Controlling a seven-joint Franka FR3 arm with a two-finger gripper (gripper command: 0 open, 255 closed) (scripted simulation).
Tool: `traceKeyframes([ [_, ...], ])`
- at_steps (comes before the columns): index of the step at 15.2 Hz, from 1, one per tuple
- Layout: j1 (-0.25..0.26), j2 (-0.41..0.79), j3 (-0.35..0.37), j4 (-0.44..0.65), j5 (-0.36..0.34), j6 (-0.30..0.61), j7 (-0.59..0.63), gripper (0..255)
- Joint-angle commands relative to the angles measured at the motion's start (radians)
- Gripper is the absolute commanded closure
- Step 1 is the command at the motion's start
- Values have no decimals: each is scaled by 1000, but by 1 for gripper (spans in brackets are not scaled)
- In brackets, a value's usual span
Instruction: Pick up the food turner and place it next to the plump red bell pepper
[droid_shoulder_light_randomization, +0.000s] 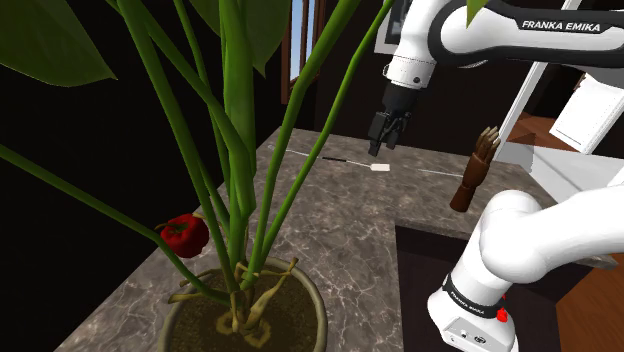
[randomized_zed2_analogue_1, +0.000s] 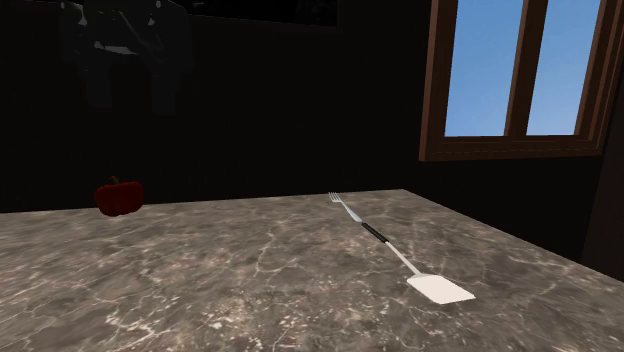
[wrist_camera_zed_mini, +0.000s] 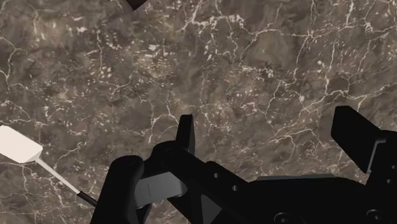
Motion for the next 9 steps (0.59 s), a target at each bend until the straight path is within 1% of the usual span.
traceKeyframes([
  [1, 0, 0, 0, 0, 0, 0, 0, 0],
  [5, -13, 50, -83, -32, -62, 75, -135, 0],
  [9, -24, 127, -165, -40, -117, 157, -267, 0],
])
